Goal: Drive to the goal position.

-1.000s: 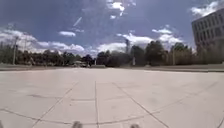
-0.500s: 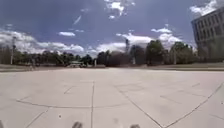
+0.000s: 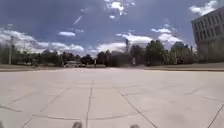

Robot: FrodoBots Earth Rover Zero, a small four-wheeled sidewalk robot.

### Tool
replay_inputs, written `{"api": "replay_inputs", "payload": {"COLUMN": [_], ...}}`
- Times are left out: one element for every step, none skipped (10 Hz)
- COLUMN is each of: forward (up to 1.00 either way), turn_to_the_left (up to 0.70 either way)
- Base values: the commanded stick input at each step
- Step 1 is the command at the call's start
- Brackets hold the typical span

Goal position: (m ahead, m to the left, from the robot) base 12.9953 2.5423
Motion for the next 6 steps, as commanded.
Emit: {"api": "replay_inputs", "payload": {"forward": [0.7,0.7,0.7,0.7,0.7,0.7], "turn_to_the_left": [0.0,0.0,0.0,0.0,0.1,0.22]}}
